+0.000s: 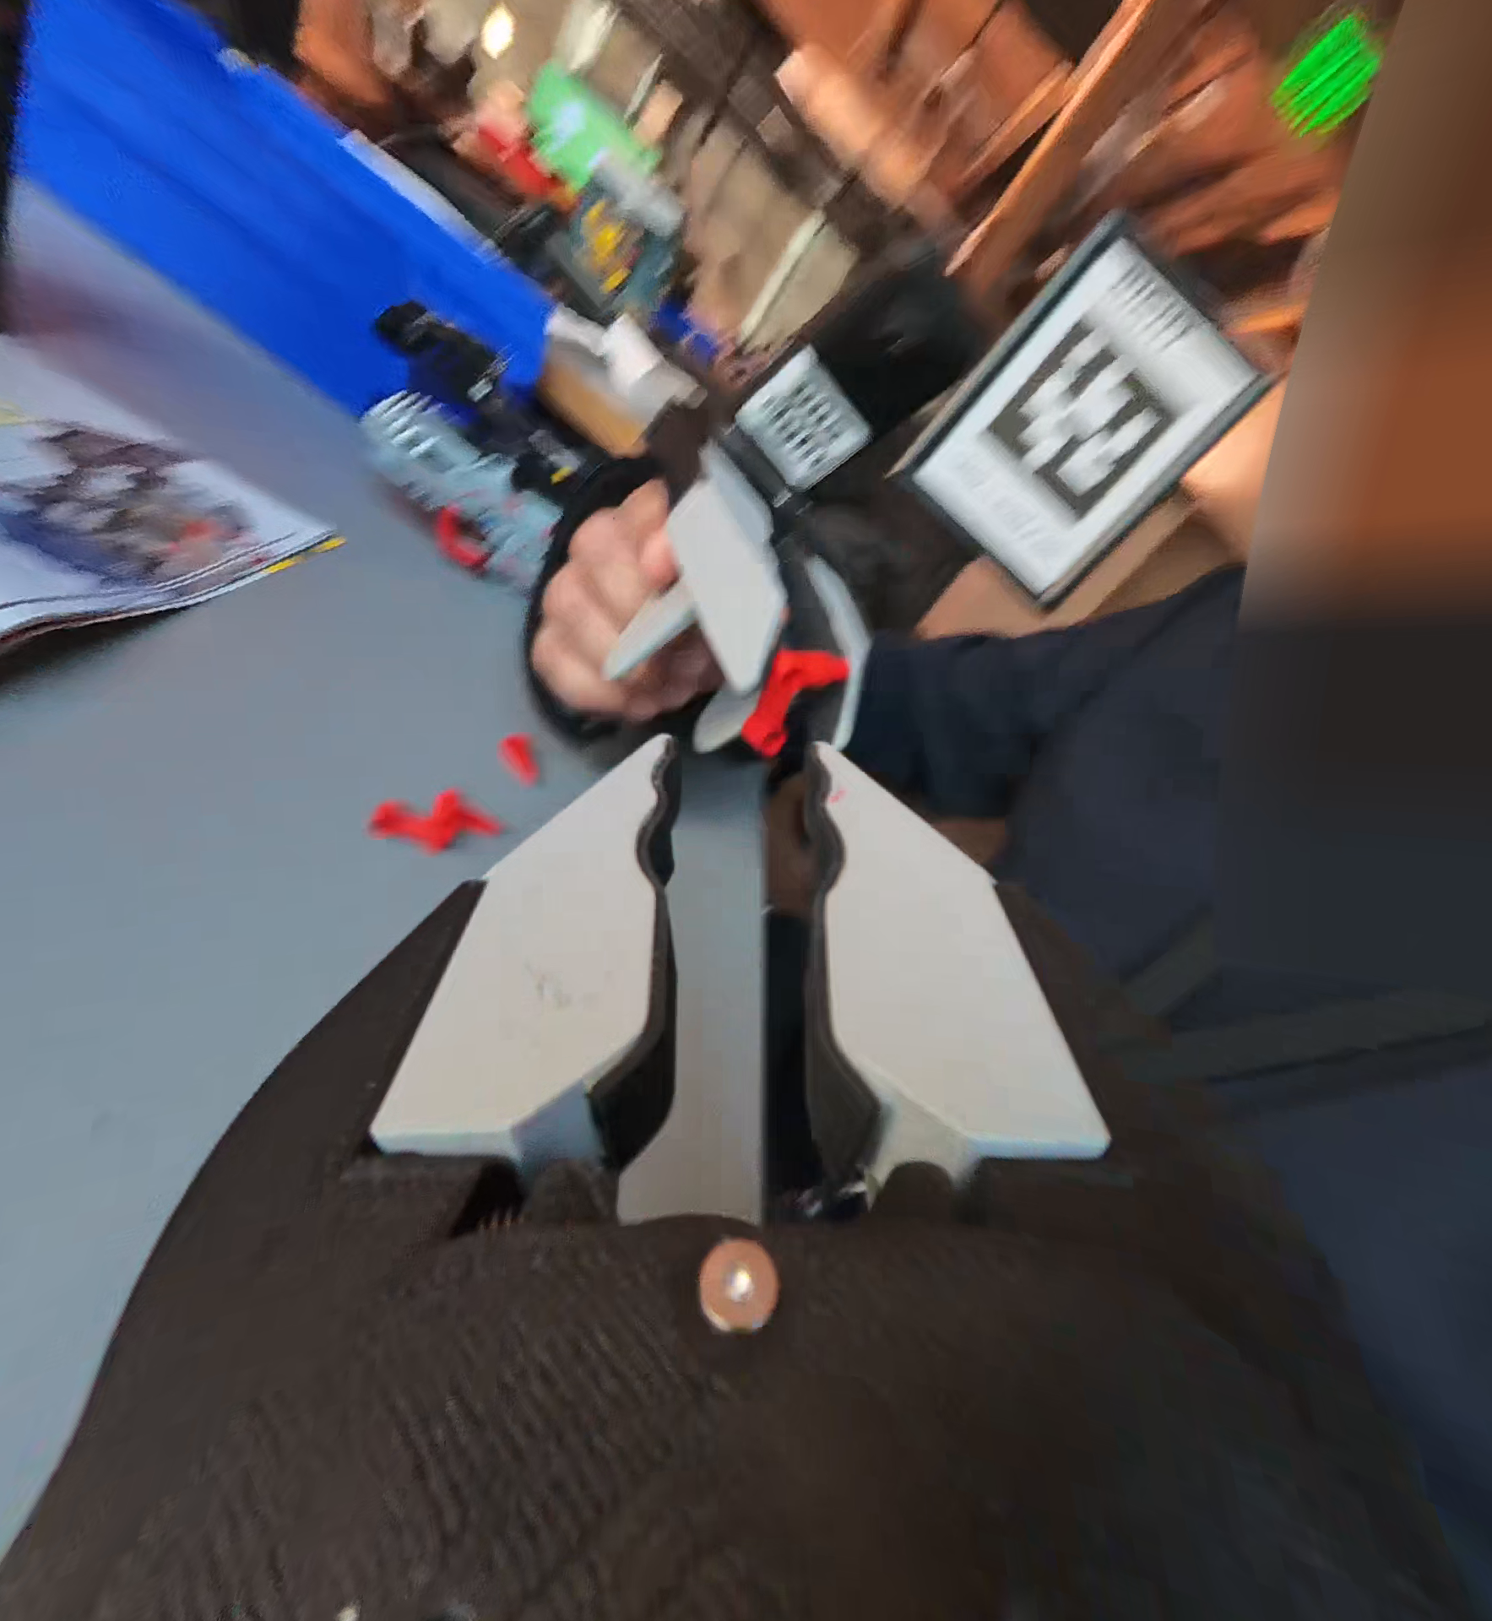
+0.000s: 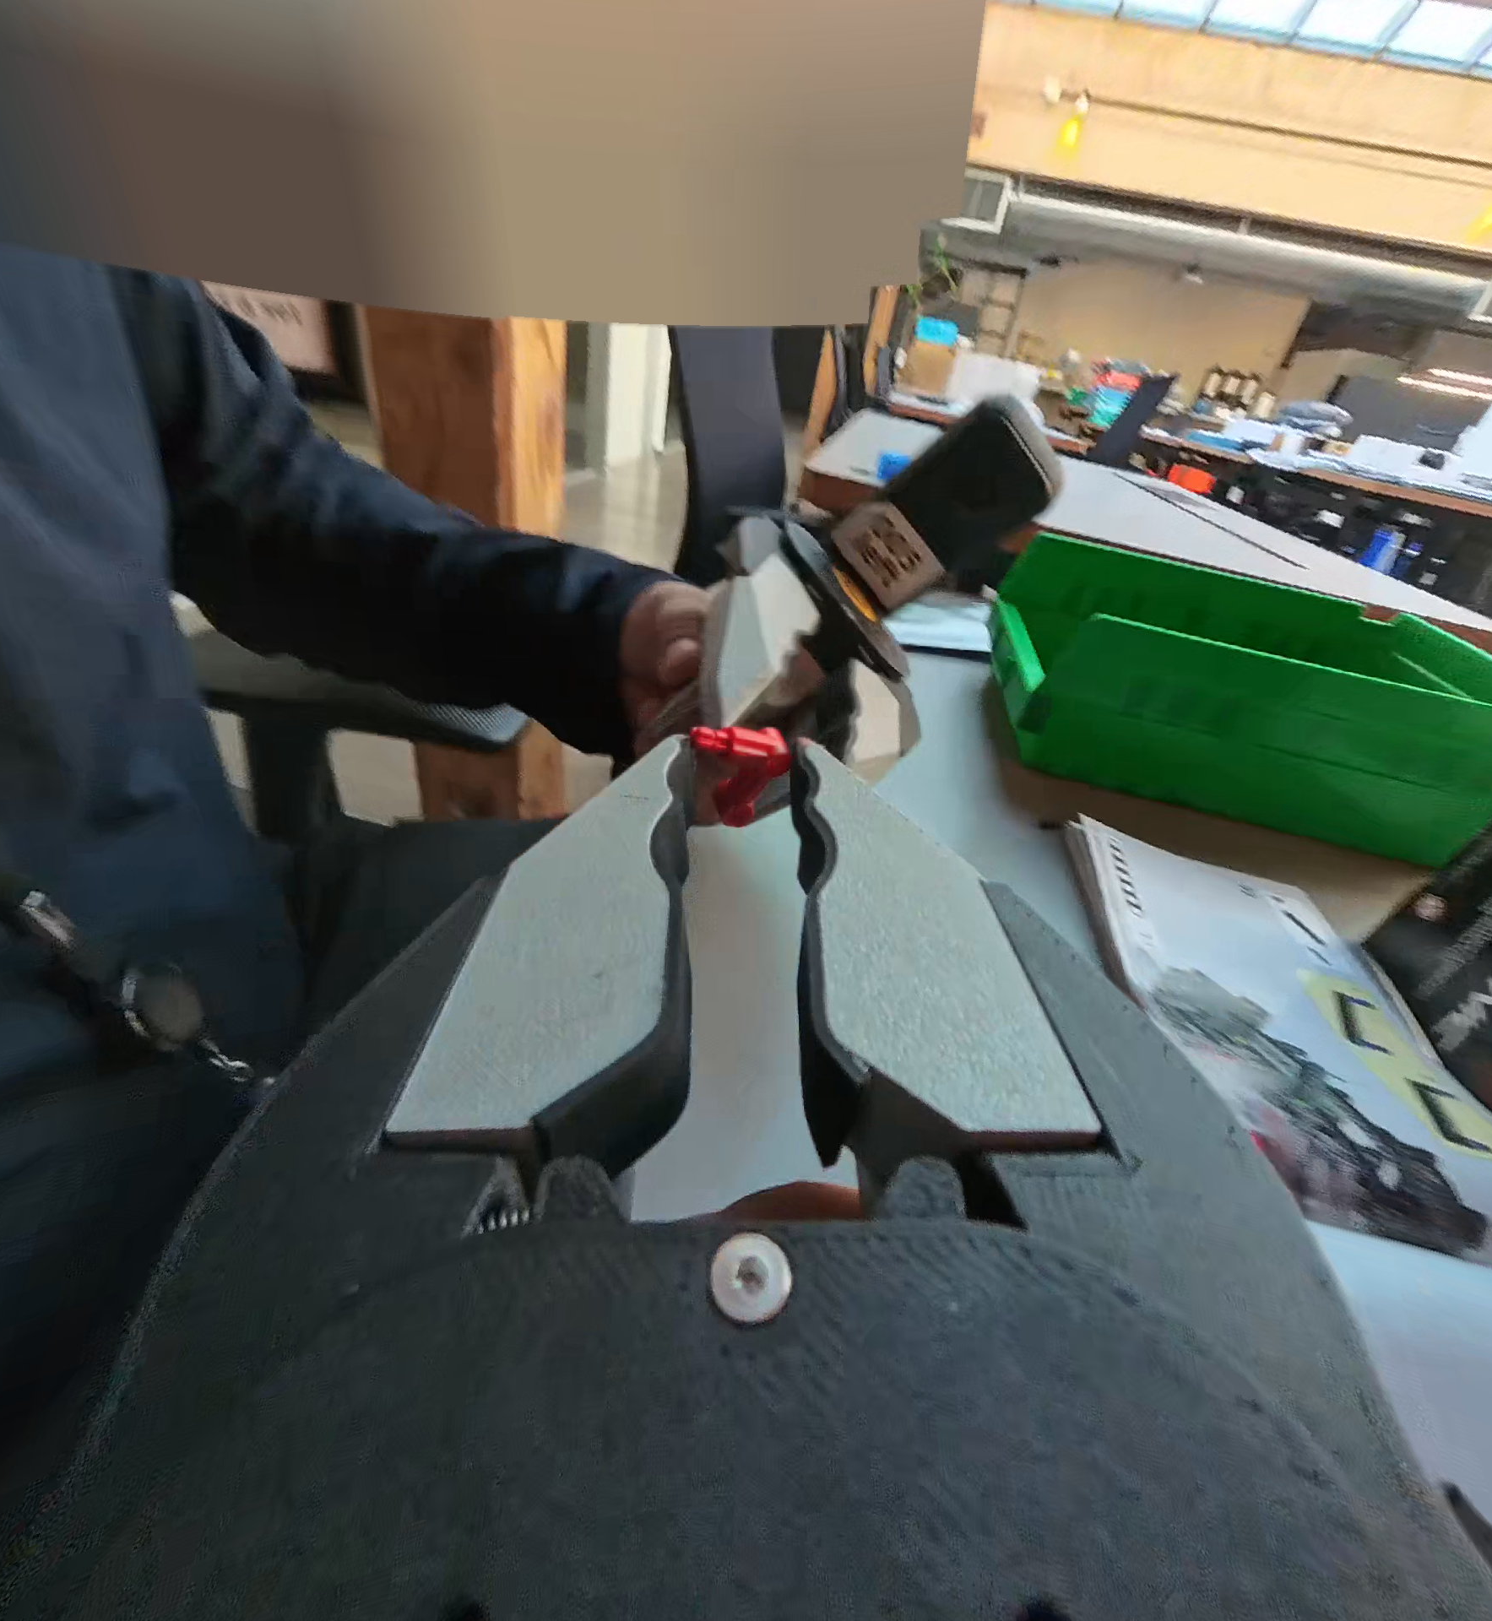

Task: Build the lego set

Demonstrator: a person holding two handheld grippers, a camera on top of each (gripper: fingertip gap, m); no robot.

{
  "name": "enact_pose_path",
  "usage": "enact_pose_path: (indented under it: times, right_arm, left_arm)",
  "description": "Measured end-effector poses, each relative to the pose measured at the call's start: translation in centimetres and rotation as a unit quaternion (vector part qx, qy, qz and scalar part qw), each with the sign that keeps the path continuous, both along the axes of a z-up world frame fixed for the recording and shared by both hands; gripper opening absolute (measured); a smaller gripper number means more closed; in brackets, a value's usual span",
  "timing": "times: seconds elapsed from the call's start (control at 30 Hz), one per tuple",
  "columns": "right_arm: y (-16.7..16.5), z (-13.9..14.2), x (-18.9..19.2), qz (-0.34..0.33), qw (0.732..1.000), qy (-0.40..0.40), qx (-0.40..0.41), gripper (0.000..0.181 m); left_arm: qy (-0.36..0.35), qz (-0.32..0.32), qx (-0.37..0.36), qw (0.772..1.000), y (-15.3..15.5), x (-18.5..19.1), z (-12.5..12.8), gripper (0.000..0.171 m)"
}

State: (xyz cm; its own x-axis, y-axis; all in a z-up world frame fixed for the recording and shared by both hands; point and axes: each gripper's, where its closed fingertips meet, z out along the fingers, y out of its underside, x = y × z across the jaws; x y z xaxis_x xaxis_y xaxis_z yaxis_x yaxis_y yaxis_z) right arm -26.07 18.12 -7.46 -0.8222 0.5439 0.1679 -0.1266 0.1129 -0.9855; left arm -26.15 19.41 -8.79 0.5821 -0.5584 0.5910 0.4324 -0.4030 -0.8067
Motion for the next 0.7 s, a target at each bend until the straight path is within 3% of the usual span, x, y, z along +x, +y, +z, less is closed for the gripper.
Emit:
enact_pose_path:
  times: [0.1, 0.17, 0.37, 0.47, 0.53, 0.7]
  right_arm:
    - [-0.3, 1.1, 0.6, 0.024, 0.999, -0.001, -0.044, 0.017]
    - [-0.3, 1.3, 0.8, 0.032, 0.998, 0.002, -0.049, 0.017]
    - [0.5, 0.5, 0.6, 0.014, 1.000, -0.018, -0.019, 0.016]
    - [3.5, -1.1, -0.7, -0.082, 0.994, -0.045, 0.055, 0.030]
    - [6.6, -2.1, -0.7, -0.164, 0.978, -0.088, 0.092, 0.027]
    - [11.1, -6.6, 3.3, -0.267, 0.925, -0.194, 0.189, 0.024]
  left_arm:
    - [-0.070, -0.047, 0.013, 0.996, 0.0, 0.9, 1.6, 0.007]
    - [-0.089, -0.073, 0.008, 0.993, 0.1, 1.9, 1.9, 0.010]
    - [-0.121, -0.058, -0.021, 0.991, 0.8, 2.2, 1.5, 0.003]
    - [-0.101, 0.003, -0.106, 0.989, 1.5, 0.5, -1.5, 0.003]
    - [-0.056, 0.036, -0.172, 0.983, 1.3, -0.7, -4.4, 0.004]
    - [-0.005, 0.030, -0.268, 0.963, 0.1, -1.1, -8.0, 0.004]
